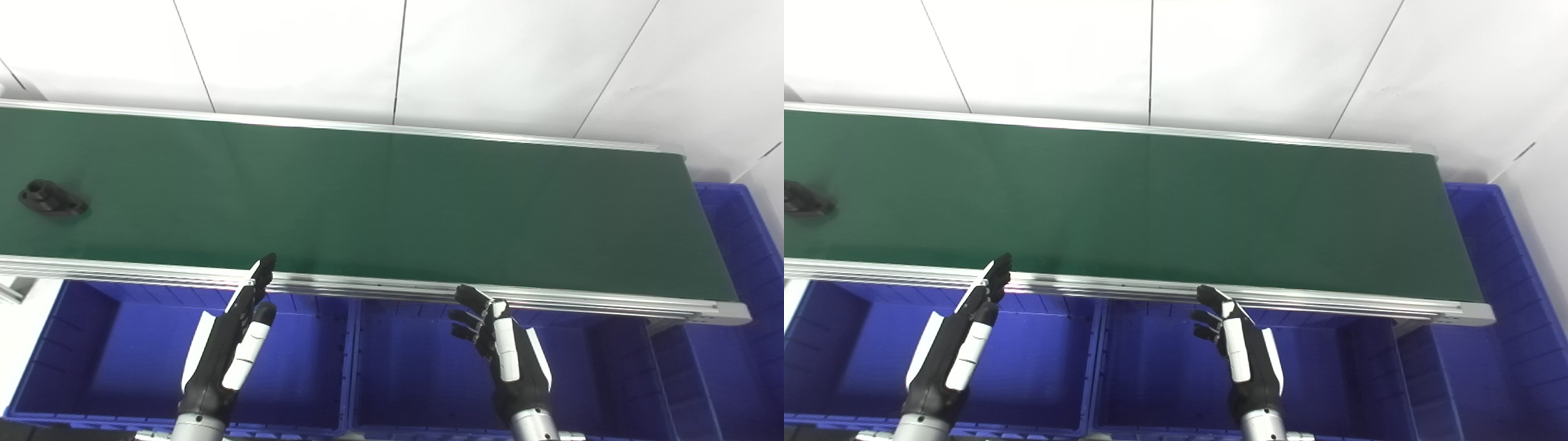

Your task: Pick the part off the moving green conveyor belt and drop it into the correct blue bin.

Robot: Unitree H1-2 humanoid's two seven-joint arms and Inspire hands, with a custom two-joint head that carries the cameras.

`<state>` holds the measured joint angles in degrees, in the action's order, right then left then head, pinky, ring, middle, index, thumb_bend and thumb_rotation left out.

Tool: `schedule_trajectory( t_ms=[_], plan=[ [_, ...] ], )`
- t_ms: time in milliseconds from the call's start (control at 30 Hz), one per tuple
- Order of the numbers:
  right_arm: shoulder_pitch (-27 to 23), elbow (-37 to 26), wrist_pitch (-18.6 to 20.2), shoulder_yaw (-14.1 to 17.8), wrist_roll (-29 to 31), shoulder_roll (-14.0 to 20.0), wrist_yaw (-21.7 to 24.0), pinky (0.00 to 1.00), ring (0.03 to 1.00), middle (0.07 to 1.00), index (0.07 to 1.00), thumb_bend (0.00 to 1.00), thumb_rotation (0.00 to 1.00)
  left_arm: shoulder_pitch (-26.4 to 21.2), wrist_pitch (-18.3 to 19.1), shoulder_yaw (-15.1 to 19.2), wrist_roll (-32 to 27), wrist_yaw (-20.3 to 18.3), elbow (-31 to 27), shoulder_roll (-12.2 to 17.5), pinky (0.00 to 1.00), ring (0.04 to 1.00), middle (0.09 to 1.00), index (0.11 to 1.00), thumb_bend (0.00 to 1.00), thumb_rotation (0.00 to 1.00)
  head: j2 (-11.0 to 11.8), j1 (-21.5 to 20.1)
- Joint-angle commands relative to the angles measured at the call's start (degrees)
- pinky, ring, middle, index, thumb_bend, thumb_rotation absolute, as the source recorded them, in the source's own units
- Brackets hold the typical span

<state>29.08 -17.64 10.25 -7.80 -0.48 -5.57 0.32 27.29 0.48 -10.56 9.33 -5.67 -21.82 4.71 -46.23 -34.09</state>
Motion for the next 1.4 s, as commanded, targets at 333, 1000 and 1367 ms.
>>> schedule_trajectory(
  t_ms=[333, 1000, 1367],
  plan=[
    [-0.86, 0.12, -3.56, -1.76, -0.55, -1.19, -0.89, 0.76, 0.791, 0.832, 0.784, 0.83, 0.99, -0.70, -4.07, 1.75, -5.03, -1.11, 1.85, 1.60, 0.97, 0.966, 0.971, 0.959, 0.59, 0.98, -0.26, 1.10],
    [1.41, 1.75, -20.65, 0.94, -3.15, 0.90, -3.40, 0.92, 0.942, 0.970, 0.958, 0.85, 1.00, 0.37, -9.17, 0.47, -1.47, 2.62, 1.99, -4.03, 0.96, 0.971, 0.988, 0.985, 0.61, 0.97, -0.25, 10.65],
    [1.94, 2.67, -23.43, 1.53, -1.91, 2.09, -2.45, 0.97, 0.993, 1.000, 1.000, 0.85, 1.00, 1.45, -10.61, -0.51, -2.16, 2.66, 2.15, -5.19, 1.00, 1.000, 1.000, 1.000, 0.60, 0.99, 0.81, 13.20]
  ],
)
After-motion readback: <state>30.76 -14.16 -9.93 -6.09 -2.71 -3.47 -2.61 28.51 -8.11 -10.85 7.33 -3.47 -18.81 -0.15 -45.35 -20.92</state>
